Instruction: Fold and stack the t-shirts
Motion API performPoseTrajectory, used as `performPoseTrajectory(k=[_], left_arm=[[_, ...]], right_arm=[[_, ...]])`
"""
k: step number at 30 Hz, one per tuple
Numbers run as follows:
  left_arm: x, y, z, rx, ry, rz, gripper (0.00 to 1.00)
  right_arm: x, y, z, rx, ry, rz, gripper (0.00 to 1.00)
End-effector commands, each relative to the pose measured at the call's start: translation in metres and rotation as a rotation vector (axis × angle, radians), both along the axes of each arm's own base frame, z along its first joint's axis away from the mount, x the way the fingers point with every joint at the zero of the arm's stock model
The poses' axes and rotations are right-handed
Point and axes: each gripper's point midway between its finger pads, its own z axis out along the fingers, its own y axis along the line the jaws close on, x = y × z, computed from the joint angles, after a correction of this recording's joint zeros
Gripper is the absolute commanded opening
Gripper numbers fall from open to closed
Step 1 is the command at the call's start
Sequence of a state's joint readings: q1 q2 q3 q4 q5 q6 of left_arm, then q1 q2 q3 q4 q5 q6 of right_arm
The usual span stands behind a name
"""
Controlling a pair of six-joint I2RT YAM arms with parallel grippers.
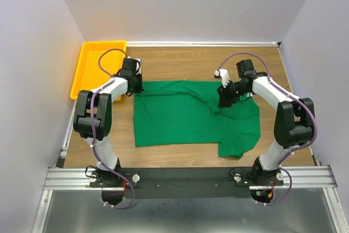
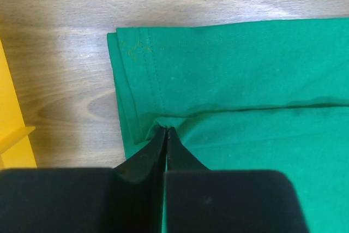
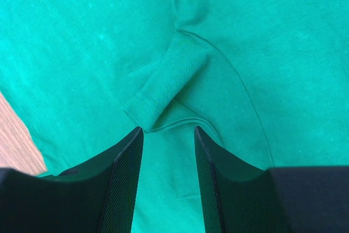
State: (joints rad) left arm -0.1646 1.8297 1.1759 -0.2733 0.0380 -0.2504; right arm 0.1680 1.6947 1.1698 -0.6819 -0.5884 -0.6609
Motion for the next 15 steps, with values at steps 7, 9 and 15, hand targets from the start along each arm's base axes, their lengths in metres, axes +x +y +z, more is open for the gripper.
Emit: performPoseTrajectory(k=[7, 9, 15], left_arm=[[-0.013, 0.005, 0.025, -0.012, -0.06, 0.022, 0.0], [-0.022, 0.005, 0.028, -0.027, -0.071, 0.028, 0.0], [-0.043, 0.005, 0.015, -0.044, -0.043, 0.031, 0.0]], right_arm=[[0.002, -0.001, 0.001, 0.012, 0.003, -0.012, 0.5], [0.002, -0.001, 0.001, 0.011, 0.002, -0.012, 0.5], [0.007, -0.005, -0.001, -0.001, 0.0, -0.029, 0.5]])
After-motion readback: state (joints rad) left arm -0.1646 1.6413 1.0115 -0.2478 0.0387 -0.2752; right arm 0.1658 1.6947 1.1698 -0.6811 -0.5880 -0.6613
